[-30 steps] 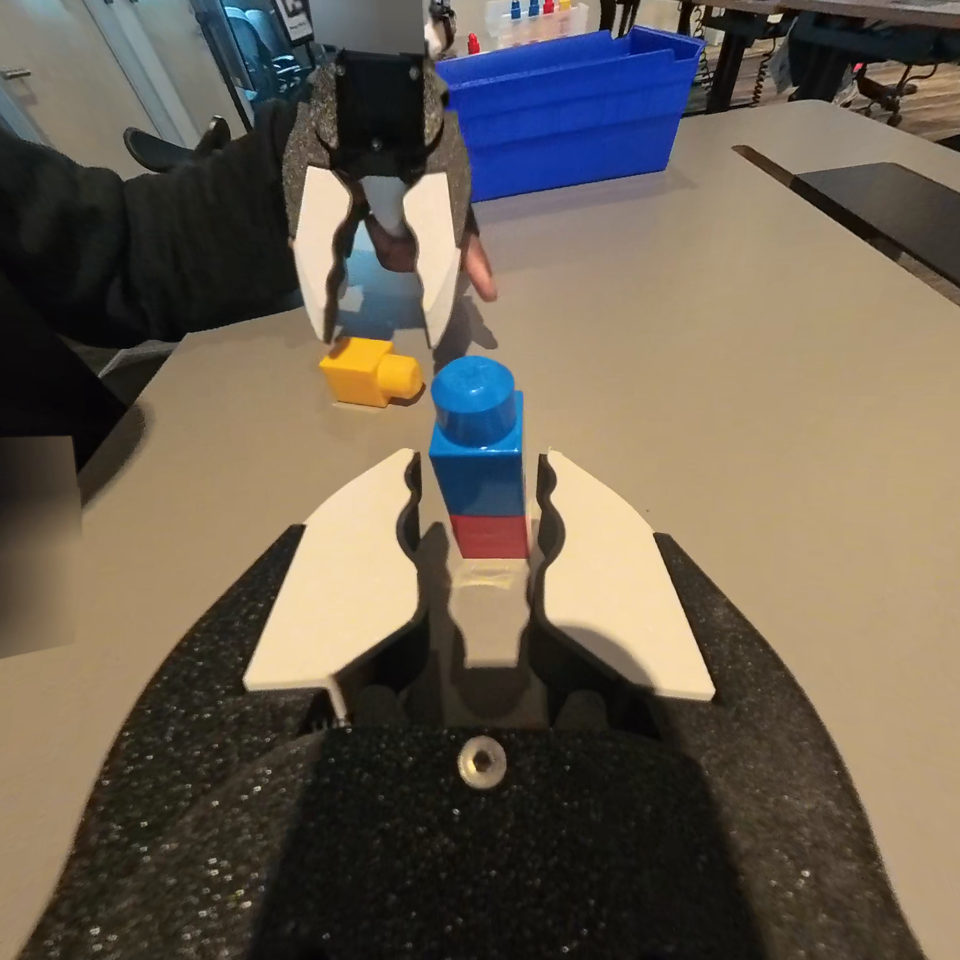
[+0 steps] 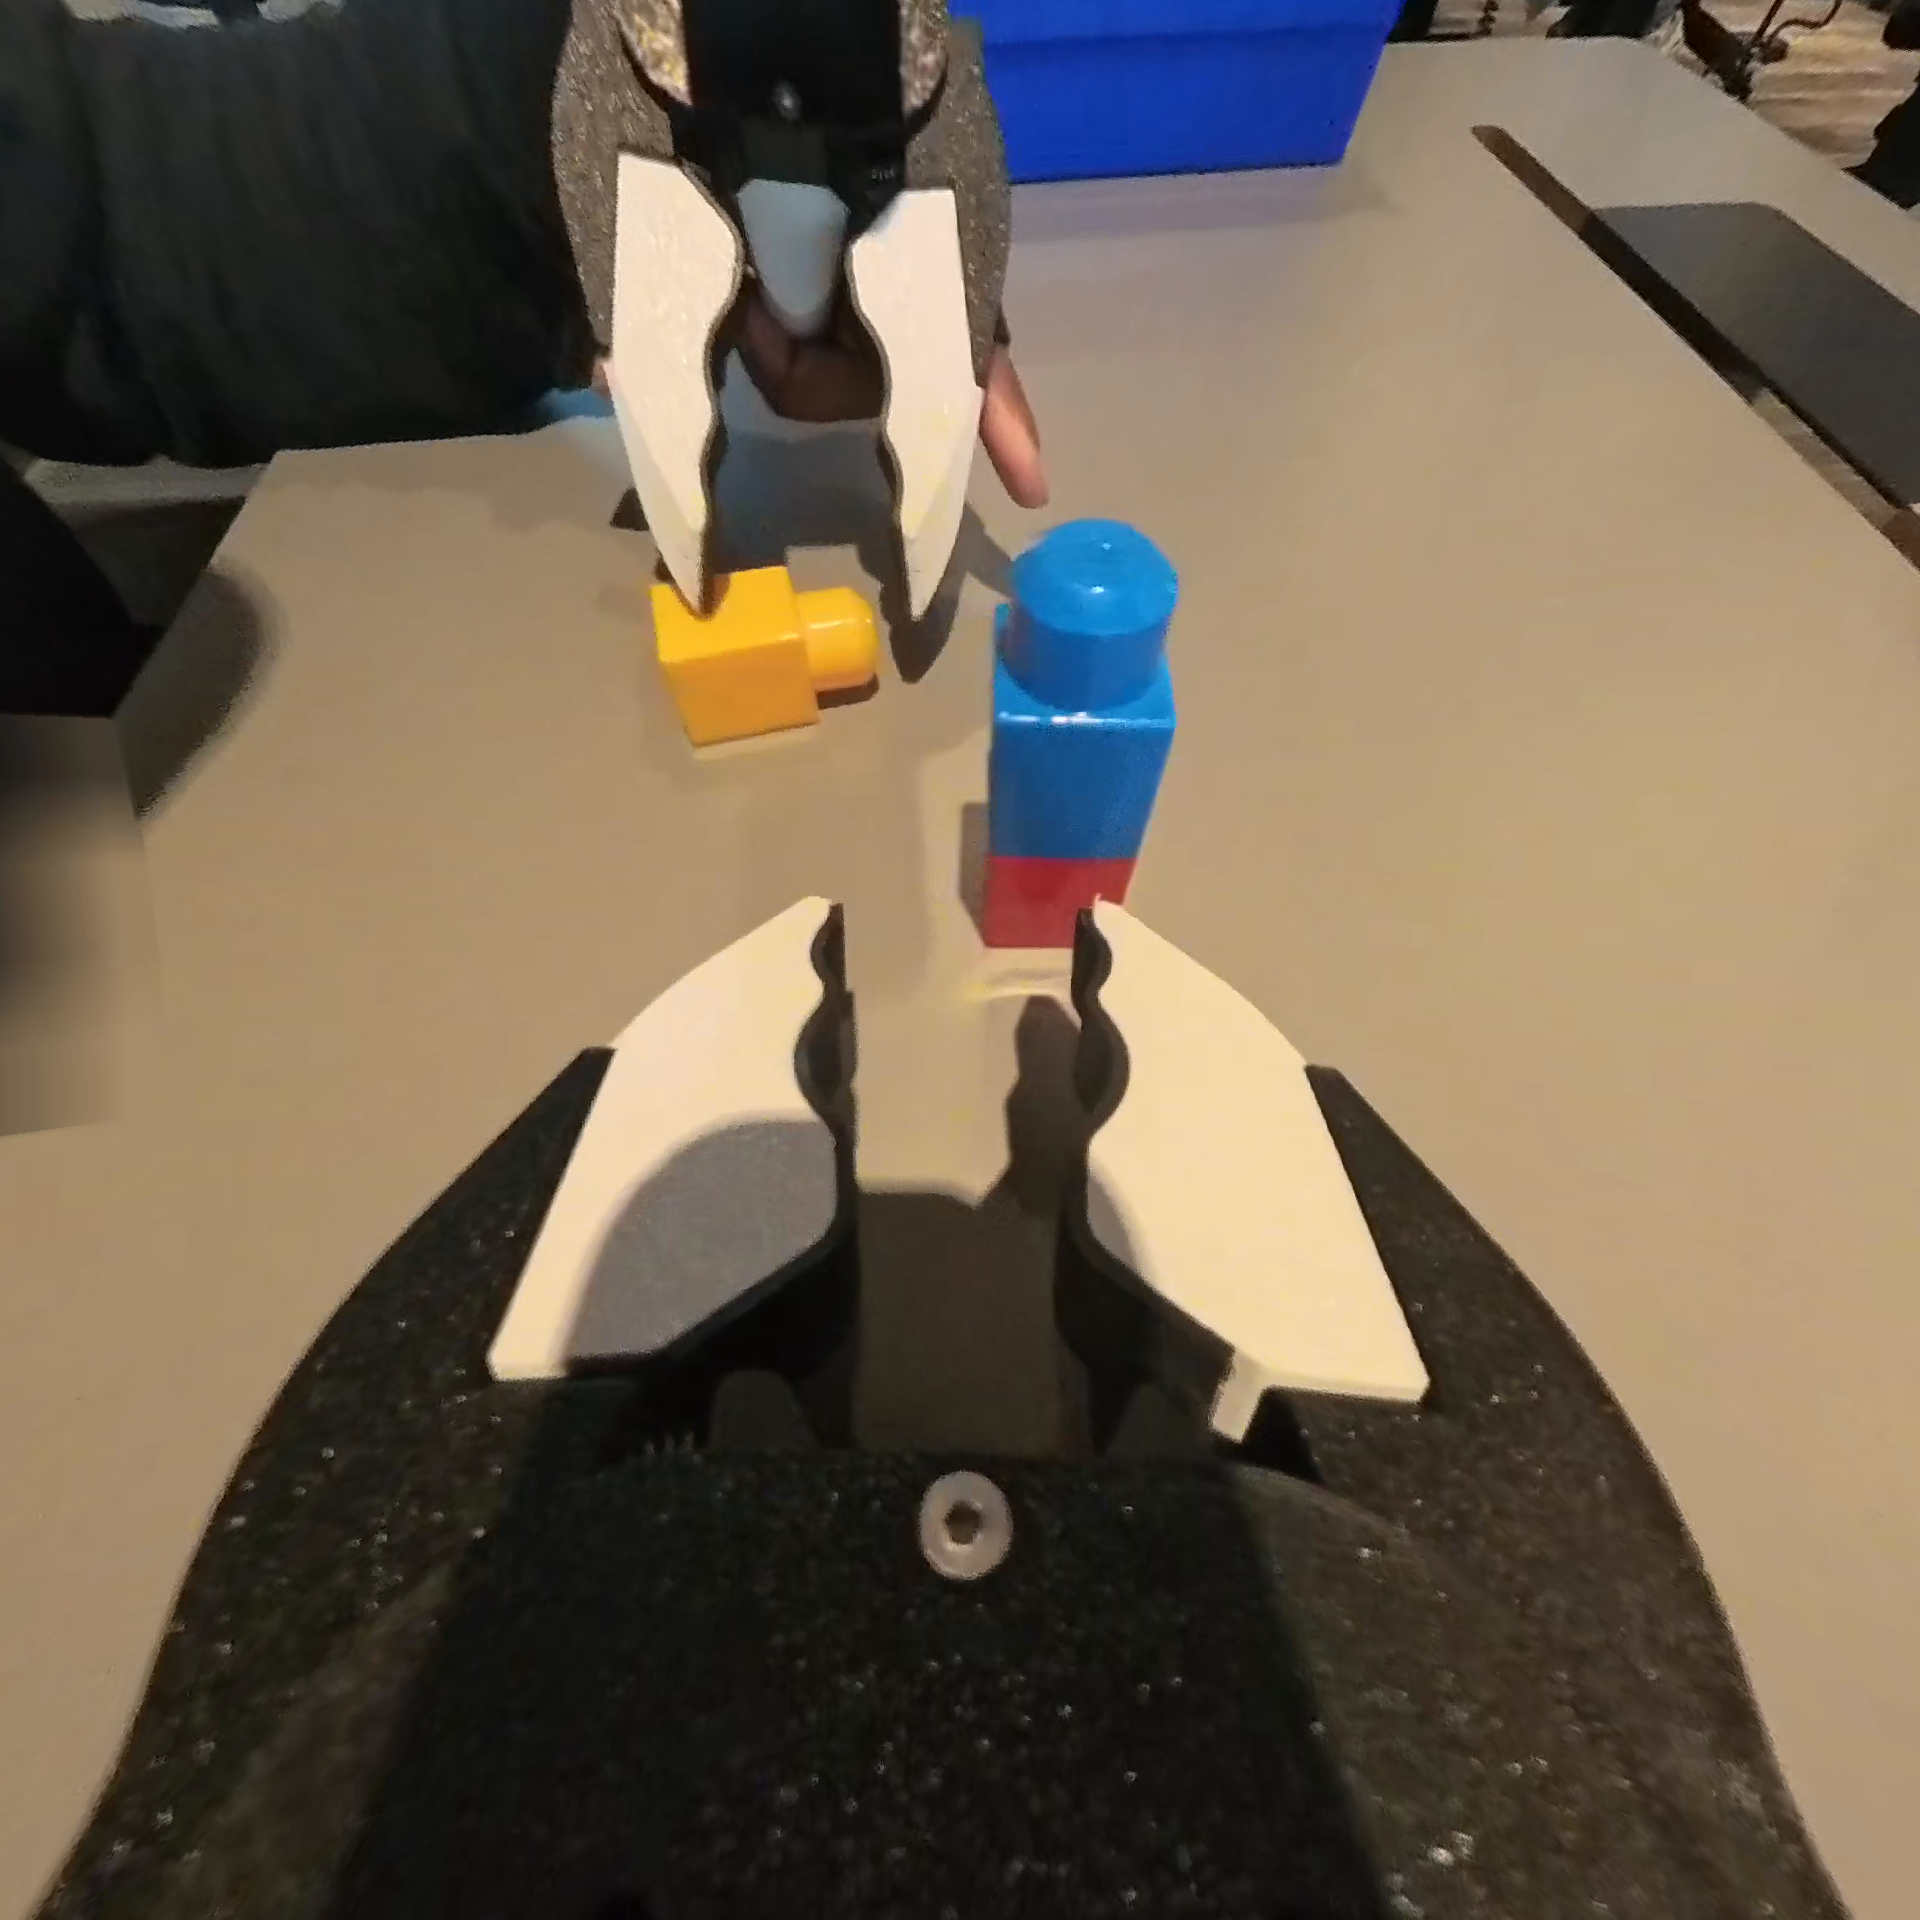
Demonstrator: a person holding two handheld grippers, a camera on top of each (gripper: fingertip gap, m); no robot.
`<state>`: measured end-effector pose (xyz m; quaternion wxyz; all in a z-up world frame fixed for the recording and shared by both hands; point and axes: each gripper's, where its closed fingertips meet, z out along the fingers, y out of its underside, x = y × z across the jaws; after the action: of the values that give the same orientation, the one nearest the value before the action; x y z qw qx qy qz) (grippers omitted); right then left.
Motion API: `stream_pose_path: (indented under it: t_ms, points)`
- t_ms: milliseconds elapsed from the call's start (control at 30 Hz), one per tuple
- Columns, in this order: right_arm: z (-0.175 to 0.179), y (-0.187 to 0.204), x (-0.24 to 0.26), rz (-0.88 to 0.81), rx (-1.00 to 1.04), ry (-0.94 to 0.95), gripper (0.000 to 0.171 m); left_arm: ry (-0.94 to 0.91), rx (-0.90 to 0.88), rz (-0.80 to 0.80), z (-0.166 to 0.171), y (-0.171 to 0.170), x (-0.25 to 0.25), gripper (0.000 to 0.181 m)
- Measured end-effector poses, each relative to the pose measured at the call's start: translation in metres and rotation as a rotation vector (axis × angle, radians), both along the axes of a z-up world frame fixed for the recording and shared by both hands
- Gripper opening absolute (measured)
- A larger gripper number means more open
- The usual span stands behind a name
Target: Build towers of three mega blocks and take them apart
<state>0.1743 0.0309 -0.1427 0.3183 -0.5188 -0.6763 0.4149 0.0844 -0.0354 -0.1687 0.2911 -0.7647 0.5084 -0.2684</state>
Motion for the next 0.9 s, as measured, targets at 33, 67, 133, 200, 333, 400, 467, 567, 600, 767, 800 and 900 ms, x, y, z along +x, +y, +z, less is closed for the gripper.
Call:
stream_pose_path:
  t_ms: [33,67,133,200,333,400,467,567,600,767,800,900]
  points:
    - [0.001,-0.002,0.002,0.002,0.0,0.003,0.041,0.006,0.022,-0.012,0.001,0.0,0.003,0.051]
    - [0.0,-0.004,0.004,0.004,-0.003,0.003,0.041,0.017,0.04,-0.022,0.001,-0.001,0.005,0.051]
    - [-0.003,-0.009,0.007,0.013,-0.002,-0.01,0.041,0.047,0.06,-0.038,0.003,-0.005,0.002,0.055]
    - [-0.009,-0.013,0.009,0.025,0.01,-0.03,0.041,0.04,0.06,-0.038,0.007,-0.007,-0.002,0.056]
    - [-0.012,-0.019,0.007,0.04,0.032,-0.048,0.041,0.03,0.005,-0.044,-0.001,-0.011,0.0,0.06]
    - [-0.014,-0.02,0.007,0.043,0.042,-0.054,0.041,-0.001,-0.036,-0.049,-0.002,-0.013,0.007,0.059]
    - [-0.014,-0.022,0.007,0.05,0.049,-0.056,0.041,-0.008,-0.036,-0.051,-0.002,-0.012,0.011,0.059]
    - [-0.014,-0.026,0.006,0.06,0.054,-0.059,0.041,-0.013,-0.048,-0.05,-0.002,-0.013,0.016,0.058]
    - [-0.015,-0.028,0.005,0.064,0.057,-0.06,0.041,-0.013,-0.047,-0.051,-0.002,-0.013,0.018,0.058]
    - [-0.014,-0.041,0.002,0.1,0.06,-0.057,0.041,-0.008,-0.046,-0.055,-0.002,-0.015,0.023,0.053]
    - [-0.013,-0.045,0.001,0.11,0.059,-0.051,0.04,-0.003,-0.041,-0.055,-0.001,-0.016,0.024,0.053]
    - [-0.01,-0.057,-0.004,0.135,0.055,-0.038,0.04,0.021,-0.008,-0.062,0.0,-0.017,0.028,0.05]
